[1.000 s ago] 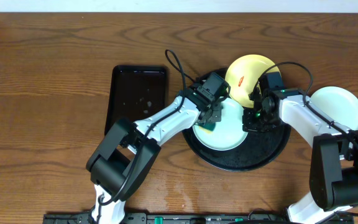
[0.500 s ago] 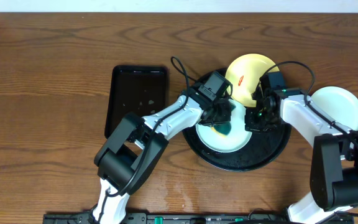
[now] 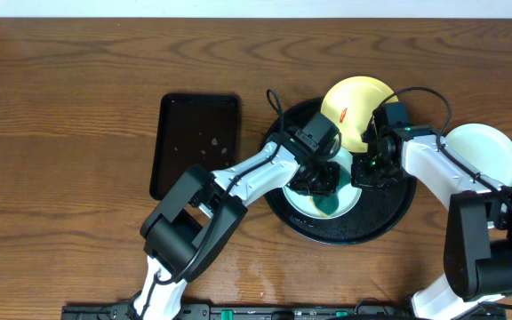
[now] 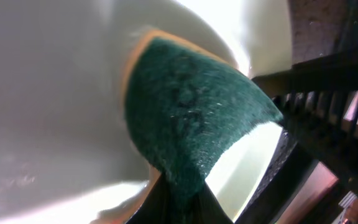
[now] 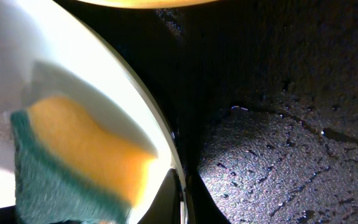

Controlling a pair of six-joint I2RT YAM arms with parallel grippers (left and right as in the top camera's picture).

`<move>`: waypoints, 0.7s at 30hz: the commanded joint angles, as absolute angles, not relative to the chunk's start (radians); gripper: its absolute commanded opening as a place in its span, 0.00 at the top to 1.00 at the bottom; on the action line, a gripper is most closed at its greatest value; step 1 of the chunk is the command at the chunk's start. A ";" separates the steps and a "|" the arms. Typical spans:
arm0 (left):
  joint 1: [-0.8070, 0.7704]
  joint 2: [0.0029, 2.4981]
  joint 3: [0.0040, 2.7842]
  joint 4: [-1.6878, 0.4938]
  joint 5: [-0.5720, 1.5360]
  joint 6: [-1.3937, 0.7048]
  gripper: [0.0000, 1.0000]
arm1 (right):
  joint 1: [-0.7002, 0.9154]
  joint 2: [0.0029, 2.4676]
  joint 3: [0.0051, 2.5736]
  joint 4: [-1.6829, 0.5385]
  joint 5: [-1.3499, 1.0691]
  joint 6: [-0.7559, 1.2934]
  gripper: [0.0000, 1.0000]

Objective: Clean dirty plates on tray and stack at the side
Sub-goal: 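Scrub the second mint plate with the sponge held in the left gripper, then return the sponge to the black rectangular tray with the left gripper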

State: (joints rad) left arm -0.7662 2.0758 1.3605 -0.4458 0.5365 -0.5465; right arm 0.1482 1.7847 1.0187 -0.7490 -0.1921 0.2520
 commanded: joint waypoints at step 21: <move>-0.667 1.928 1.451 -0.796 -0.190 -0.629 0.93 | 0.159 1.791 1.018 -0.752 -0.184 0.230 0.99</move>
State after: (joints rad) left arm -0.6983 2.0079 1.4368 -0.7616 -0.0250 -0.6281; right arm 0.1585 1.7847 1.0187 -0.7532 -0.2363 0.2520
